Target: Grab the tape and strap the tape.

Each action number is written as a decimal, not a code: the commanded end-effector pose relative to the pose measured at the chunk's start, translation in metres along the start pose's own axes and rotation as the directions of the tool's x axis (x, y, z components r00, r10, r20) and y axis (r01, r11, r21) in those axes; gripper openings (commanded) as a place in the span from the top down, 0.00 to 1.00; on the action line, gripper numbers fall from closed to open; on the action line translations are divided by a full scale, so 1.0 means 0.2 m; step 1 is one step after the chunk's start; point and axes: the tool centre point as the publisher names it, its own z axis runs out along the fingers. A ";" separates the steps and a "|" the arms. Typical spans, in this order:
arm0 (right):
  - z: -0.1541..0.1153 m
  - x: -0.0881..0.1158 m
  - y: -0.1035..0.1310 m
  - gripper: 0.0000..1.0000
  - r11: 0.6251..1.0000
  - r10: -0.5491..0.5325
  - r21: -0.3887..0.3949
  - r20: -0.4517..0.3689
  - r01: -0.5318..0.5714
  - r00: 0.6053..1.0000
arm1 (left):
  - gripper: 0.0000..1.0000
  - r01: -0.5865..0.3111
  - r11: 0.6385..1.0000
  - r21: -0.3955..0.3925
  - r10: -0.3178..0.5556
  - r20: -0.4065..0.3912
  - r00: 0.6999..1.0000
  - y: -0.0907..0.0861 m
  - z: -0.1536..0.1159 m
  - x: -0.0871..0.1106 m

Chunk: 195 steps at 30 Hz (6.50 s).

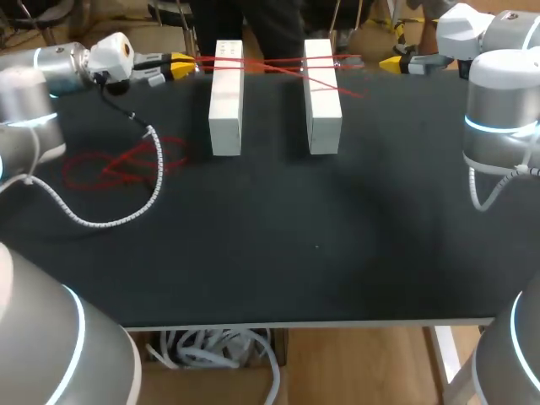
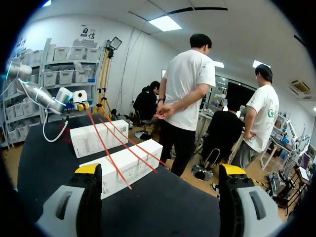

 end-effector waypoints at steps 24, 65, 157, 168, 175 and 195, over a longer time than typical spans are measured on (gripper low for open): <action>0.00 0.00 0.00 0.00 1.000 0.000 -0.002 -0.002 0.000 1.000 | 1.00 0.006 0.993 0.121 -0.008 0.020 1.000 -0.07 0.08 0.03; 0.00 0.00 0.00 0.00 1.000 0.000 -0.002 -0.002 0.000 1.000 | 1.00 0.041 0.973 0.227 -0.039 -0.015 0.999 -0.54 0.31 0.14; -0.55 0.46 0.22 0.00 -0.192 0.797 -0.768 0.241 -0.611 -0.553 | 1.00 0.041 0.973 0.227 -0.039 -0.015 0.999 -0.54 0.31 0.14; -0.46 0.46 0.23 0.00 -0.271 0.801 -0.775 0.147 -0.571 -0.580 | 1.00 0.041 0.973 0.227 -0.039 -0.015 0.999 -0.54 0.31 0.14; -0.46 0.46 0.23 0.00 -0.271 0.801 -0.775 0.147 -0.571 -0.580 | 1.00 0.041 0.973 0.227 -0.039 -0.015 0.999 -0.54 0.31 0.14; -0.36 0.51 0.11 0.00 -0.634 0.739 -0.595 -0.279 -0.494 -0.613 | 1.00 0.041 0.973 0.227 -0.039 -0.015 0.999 -0.54 0.31 0.14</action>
